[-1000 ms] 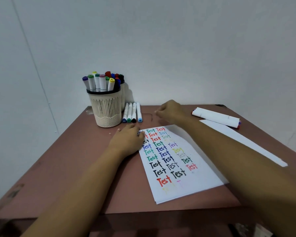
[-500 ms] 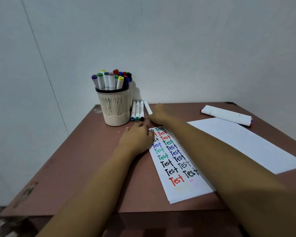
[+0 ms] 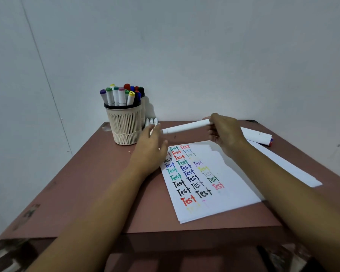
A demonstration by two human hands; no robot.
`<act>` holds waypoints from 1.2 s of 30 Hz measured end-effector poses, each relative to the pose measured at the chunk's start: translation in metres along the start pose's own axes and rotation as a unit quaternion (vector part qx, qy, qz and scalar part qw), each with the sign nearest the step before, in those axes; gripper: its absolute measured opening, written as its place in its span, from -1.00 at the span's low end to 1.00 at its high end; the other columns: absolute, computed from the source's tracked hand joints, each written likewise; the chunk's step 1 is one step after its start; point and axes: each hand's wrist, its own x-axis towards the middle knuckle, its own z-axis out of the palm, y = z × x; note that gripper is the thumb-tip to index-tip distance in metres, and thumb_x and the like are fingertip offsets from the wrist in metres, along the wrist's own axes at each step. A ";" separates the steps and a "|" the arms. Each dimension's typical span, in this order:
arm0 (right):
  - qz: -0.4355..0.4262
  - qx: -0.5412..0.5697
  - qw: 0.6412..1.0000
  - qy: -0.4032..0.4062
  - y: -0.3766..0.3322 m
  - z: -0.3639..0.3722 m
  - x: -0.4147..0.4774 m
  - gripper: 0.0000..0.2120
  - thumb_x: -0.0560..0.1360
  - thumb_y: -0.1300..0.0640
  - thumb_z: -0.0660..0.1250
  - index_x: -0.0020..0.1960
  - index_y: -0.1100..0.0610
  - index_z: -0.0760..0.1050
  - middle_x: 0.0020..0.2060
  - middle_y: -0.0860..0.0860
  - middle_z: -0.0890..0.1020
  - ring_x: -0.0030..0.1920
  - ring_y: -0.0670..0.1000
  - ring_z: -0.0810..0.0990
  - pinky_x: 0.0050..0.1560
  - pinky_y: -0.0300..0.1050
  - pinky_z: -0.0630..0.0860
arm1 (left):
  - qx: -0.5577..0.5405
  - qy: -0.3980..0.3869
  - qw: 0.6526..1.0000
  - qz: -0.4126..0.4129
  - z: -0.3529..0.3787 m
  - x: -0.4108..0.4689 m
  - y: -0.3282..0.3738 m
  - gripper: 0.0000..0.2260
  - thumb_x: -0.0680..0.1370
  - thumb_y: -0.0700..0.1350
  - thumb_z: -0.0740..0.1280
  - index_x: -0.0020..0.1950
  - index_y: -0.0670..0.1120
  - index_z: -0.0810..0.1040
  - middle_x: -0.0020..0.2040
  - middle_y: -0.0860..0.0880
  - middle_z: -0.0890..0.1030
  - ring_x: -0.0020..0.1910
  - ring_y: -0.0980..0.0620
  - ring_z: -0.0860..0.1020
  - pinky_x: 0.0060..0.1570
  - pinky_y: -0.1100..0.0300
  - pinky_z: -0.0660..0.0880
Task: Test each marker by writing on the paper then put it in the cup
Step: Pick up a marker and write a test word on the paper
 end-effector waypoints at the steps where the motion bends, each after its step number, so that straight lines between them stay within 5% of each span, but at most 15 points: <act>1: 0.012 0.023 1.000 0.000 -0.002 -0.006 -0.007 -0.80 0.48 0.25 0.14 -0.12 0.21 0.55 -0.42 0.02 0.42 -0.46 -0.07 0.34 -0.43 -0.26 0.34 | 0.009 0.004 0.999 0.038 0.001 -0.001 0.001 -0.54 0.57 -0.09 0.22 0.43 -0.21 0.29 0.39 -0.21 0.31 0.40 -0.13 0.26 0.40 0.07 0.20; 5: 0.057 0.165 0.985 0.015 0.001 -0.017 -0.024 -0.84 0.49 0.22 0.18 -0.26 0.17 0.40 -0.44 0.03 0.35 -0.46 -0.06 0.28 -0.45 -0.25 0.26 | 0.027 -0.022 0.992 0.118 0.000 -0.005 0.011 -0.66 0.56 -0.07 0.19 0.26 -0.23 0.47 0.13 -0.16 0.51 0.14 -0.14 0.44 0.21 0.01 0.37; 8: 0.077 0.267 0.961 -0.011 0.010 -0.017 -0.030 -0.81 0.53 0.09 0.29 -0.24 0.12 0.40 -0.46 0.00 0.37 -0.47 -0.07 0.33 -0.48 -0.26 0.28 | 0.011 -0.041 0.990 0.138 0.000 -0.008 0.018 -0.76 0.60 -0.14 0.19 0.22 -0.21 0.44 0.01 -0.06 0.46 -0.03 -0.02 0.43 -0.04 0.20 0.31; 15: 0.021 0.090 0.978 -0.189 0.033 -0.001 -0.035 -0.87 0.55 0.13 0.32 -0.16 0.15 0.51 -0.43 -0.01 0.47 -0.45 -0.11 0.41 -0.50 -0.31 0.31 | -0.005 -0.035 0.985 0.168 -0.001 -0.010 0.021 -0.80 0.57 -0.16 0.24 0.15 -0.21 0.45 -0.04 -0.09 0.52 -0.15 0.03 0.43 -0.20 0.25 0.28; 24: 0.011 0.121 0.976 -0.182 0.032 -0.001 -0.033 -0.84 0.56 0.17 0.29 -0.19 0.17 0.48 -0.46 -0.01 0.47 -0.45 -0.11 0.41 -0.45 -0.32 0.37 | -0.043 -0.055 0.985 0.155 0.000 -0.013 0.028 -0.83 0.58 -0.14 0.23 0.12 -0.18 0.47 -0.24 -0.04 0.51 -0.36 0.13 0.40 -0.34 0.32 0.28; 29: 0.013 0.123 0.974 -0.191 0.030 0.000 -0.034 -0.82 0.57 0.18 0.27 -0.20 0.17 0.46 -0.44 0.02 0.44 -0.44 -0.11 0.39 -0.43 -0.34 0.37 | -0.064 -0.046 0.988 0.135 -0.001 -0.012 0.028 -0.67 0.52 0.06 0.17 0.14 -0.12 0.49 -0.19 -0.11 0.60 -0.24 -0.06 0.54 -0.22 0.06 0.43; 36: 0.005 0.152 0.970 -0.189 0.031 -0.001 -0.030 -0.85 0.57 0.17 0.27 -0.17 0.17 0.44 -0.45 -0.01 0.46 -0.45 -0.12 0.41 -0.43 -0.33 0.40 | -0.026 0.021 0.994 0.109 -0.001 -0.012 0.026 -0.64 0.49 0.19 0.20 0.10 0.00 0.57 -0.34 0.06 0.55 -0.35 0.06 0.46 -0.37 0.38 0.31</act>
